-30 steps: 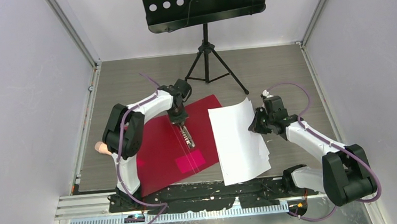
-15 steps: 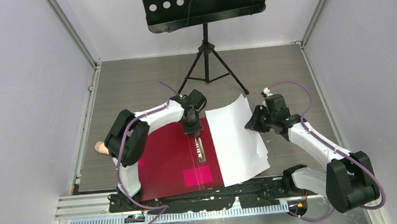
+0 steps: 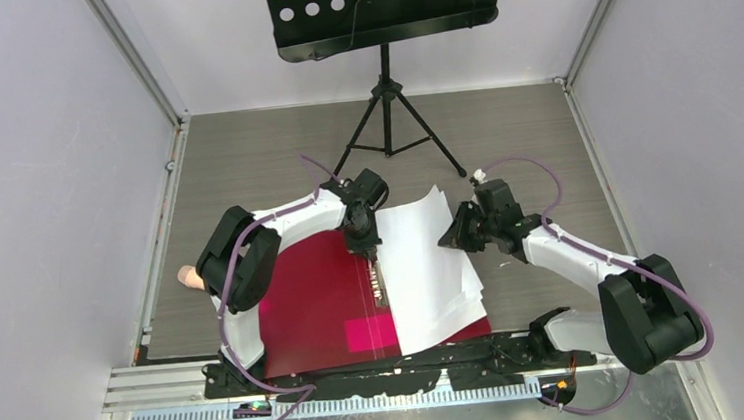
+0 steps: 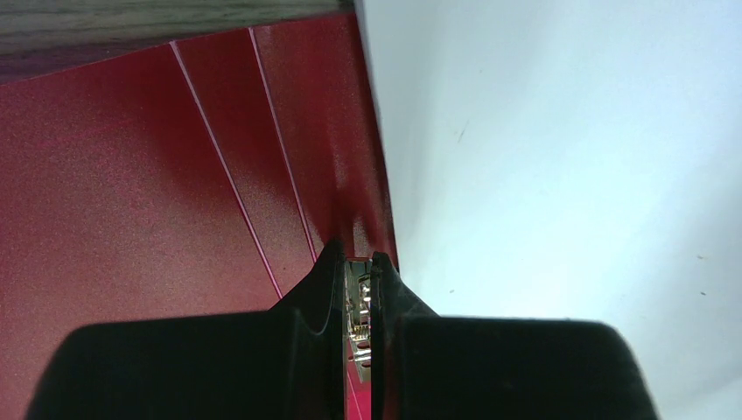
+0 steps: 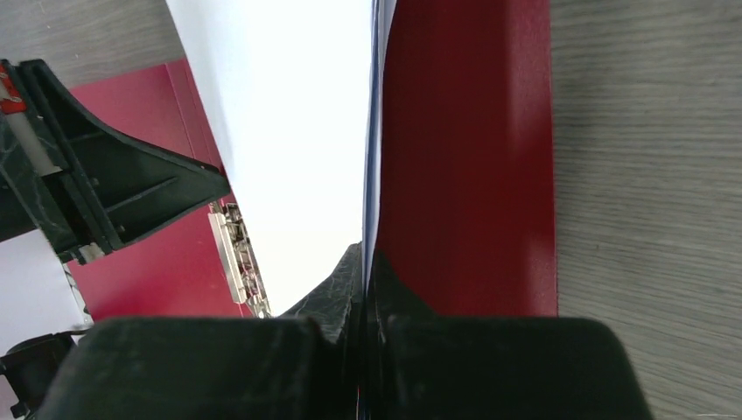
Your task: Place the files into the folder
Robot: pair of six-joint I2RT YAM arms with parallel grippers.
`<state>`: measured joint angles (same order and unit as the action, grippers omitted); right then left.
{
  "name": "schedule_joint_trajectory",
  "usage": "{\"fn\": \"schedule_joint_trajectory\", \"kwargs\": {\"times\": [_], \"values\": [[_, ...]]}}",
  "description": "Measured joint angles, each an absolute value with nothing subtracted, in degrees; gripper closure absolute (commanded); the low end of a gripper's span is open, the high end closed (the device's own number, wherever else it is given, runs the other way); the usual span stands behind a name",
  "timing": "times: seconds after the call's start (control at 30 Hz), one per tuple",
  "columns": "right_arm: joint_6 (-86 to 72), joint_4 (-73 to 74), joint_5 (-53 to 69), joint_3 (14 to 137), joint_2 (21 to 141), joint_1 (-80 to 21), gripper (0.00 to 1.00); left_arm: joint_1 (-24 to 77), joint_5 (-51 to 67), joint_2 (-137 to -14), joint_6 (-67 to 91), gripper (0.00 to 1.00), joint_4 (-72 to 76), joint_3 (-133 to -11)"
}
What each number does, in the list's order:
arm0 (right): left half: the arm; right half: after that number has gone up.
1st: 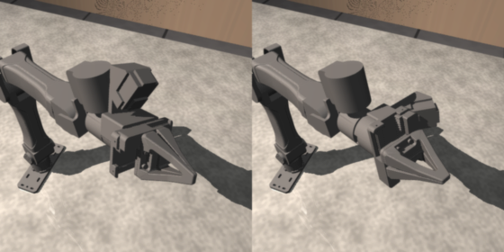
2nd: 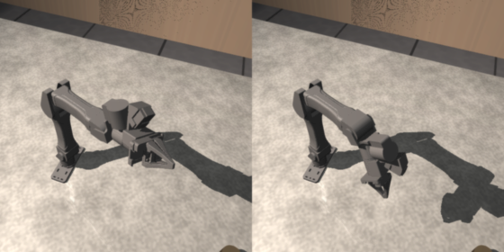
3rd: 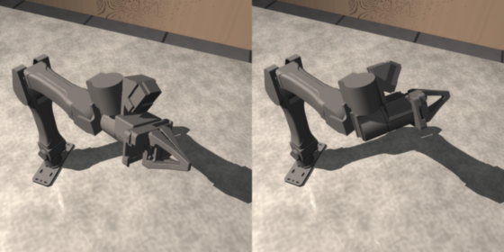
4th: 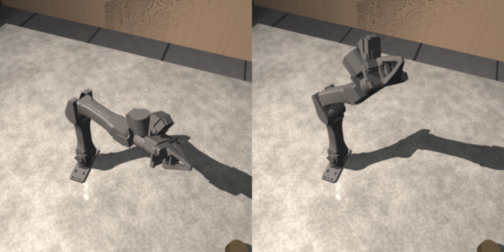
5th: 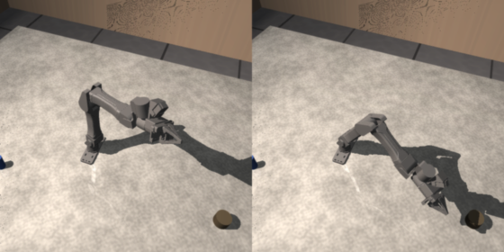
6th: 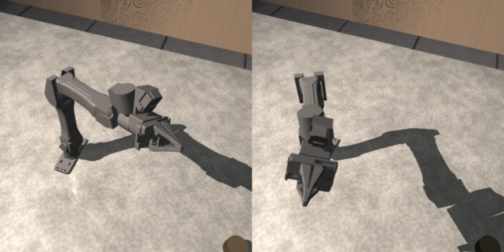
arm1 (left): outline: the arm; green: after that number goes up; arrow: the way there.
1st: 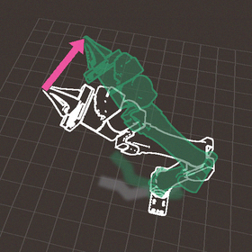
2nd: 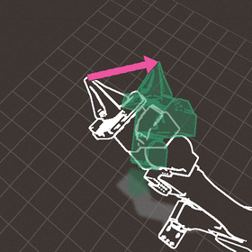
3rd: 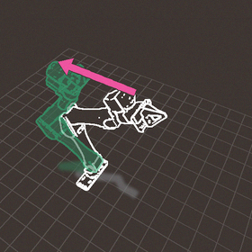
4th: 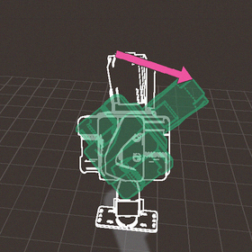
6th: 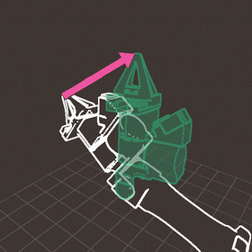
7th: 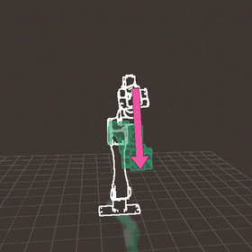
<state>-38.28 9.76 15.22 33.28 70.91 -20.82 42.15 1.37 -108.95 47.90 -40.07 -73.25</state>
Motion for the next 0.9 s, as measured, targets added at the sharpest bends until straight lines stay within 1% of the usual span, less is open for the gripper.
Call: {"fn": "schedule_joint_trajectory", "kwargs": {"times": [0.23, 0.27, 0.3, 0.33, 0.37, 0.4, 0.43, 0.47, 0.53, 0.67, 0.73, 0.77, 0.8, 0.83, 0.87, 0.9], "values": [[-40.9, 7.1, 12.9, 30.9, 73.0, -23.9, 0.95, 42.2, 1.6, -108.9, 47.7, 1.00, -40.1, -73.3], [-41.0, 7.1, 12.2, 30.9, 73.1, -24.4, 0.89, 42.2, 1.6, -108.9, 47.7, 1.00, -40.1, -73.3], [-40.9, 7.1, 11.5, 30.9, 73.0, -24.7, 0.81, 42.2, 1.6, -108.9, 47.7, 1.00, -40.1, -73.3], [-40.9, 7.2, 11.0, 30.9, 72.9, -24.9, 0.65, 42.2, 1.6, -108.9, 47.7, 1.00, -40.1, -73.3], [-40.9, 7.3, 10.5, 30.9, 72.8, -25.0, 0.59, 42.2, 1.6, -108.9, 47.7, 1.00, -40.1, -73.3], [-40.6, 7.6, 10.2, 30.9, 72.5, -25.1, 0.51, 42.2, 1.6, -108.9, 47.7, 1.00, -40.1, -73.3], [-40.3, 7.7, 10.0, 30.9, 72.0, -25.1, 0.48, 42.2, 1.6, -108.9, 47.6, 1.00, -40.1, -73.3], [-39.8, 7.7, 9.9, 30.9, 71.4, -25.1, 0.42, 42.2, 1.6, -108.9, 47.6, 1.00, -40.1, -73.3], [-38.9, 7.6, 9.9, 30.6, 69.9, -25.1, 0.40, 42.2, 1.6, -108.9, 47.5, 1.00, -40.1, -73.3], [-37.4, 6.5, 10.7, 29.3, 68.8, -25.1, 0.40, 42.2, 1.6, -109.0, 47.5, 1.00, -40.1, -73.3], [-37.0, 6.0, 11.4, 28.3, 69.0, -25.1, 0.45, 42.2, 1.6, -109.0, 47.5, 1.00, -40.1, -73.3], [-36.8, 5.8, 11.7, 27.7, 69.1, -25.0, 0.52, 42.2, 1.6, -109.0, 47.5, 1.00, -40.1, -73.3], [-36.6, 5.5, 12.1, 26.9, 69.1, -25.0, 0.57, 42.2, 1.6, -109.0, 47.5, 1.00, -40.1, -73.3], [-36.3, 5.2, 12.4, 26.3, 69.1, -24.9, 0.68, 42.2, 1.6, -109.0, 47.5, 1.00, -40.1, -73.3], [-36.2, 4.8, 13.1, 25.5, 69.1, -24.6, 0.73, 42.2, 1.6, -109.0, 47.4, 1.00, -40.1, -73.3], [-35.9, 4.6, 13.8, 24.7, 69.3, -24.4, 0.82, 42.2, 1.6, -109.0, 47.4, 1.00, -40.1, -73.3]]}}
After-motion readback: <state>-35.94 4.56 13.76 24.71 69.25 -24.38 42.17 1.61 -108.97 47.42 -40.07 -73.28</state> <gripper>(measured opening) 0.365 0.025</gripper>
